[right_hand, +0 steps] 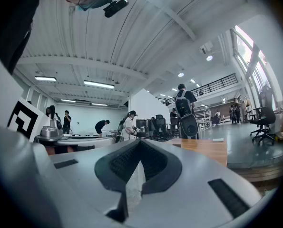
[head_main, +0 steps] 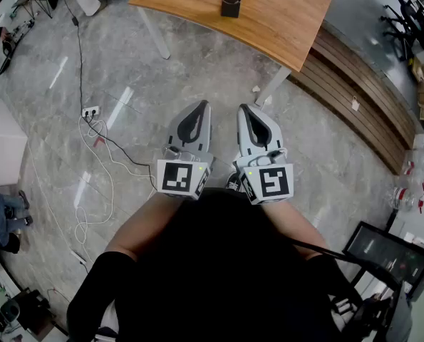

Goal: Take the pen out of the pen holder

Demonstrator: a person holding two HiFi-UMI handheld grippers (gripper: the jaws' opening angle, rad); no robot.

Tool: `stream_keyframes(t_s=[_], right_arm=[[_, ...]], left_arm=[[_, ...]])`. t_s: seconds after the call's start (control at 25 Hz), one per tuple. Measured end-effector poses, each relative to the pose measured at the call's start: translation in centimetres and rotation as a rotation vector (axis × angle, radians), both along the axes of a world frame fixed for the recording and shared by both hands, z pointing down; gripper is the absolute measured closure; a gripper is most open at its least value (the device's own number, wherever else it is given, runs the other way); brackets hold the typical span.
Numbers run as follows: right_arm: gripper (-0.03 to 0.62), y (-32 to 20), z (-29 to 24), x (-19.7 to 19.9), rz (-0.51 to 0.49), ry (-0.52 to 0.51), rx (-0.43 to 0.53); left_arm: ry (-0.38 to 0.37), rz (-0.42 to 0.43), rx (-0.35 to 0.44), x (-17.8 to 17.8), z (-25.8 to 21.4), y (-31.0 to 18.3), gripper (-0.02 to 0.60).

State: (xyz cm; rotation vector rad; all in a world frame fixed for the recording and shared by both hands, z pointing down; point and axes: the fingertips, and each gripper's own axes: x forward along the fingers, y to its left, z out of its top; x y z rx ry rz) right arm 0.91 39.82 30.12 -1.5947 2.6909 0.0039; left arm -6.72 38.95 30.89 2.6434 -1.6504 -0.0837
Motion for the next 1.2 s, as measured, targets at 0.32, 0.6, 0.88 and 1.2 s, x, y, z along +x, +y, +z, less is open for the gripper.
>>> stream_keyframes(t_s=[0.32, 0.6, 0.88, 1.2], right_arm=[[0.581, -0.4, 0.2, 0.6, -0.005, -0.006, -0.004], [0.582, -1.7, 0.8, 2.9, 0.001, -0.040, -0.026], [0.581, -3.0, 1.3, 6.4, -0.035, -0.068, -0.025], [0.580, -9.1, 3.3, 7.6, -0.066, -0.056, -0.068]], left_arm=[[-0.004, 0.007, -0.015, 1.0, 0.4, -0.3, 0.575], [-0.002, -0.007, -0.034, 2.4, 1.4, -2.0, 0.575], [0.002, -0.061, -0.039, 5.3, 2.1, -2.9, 0.575], [0.009, -0.085, -0.066, 6.7, 3.6, -9.0, 0.575]])
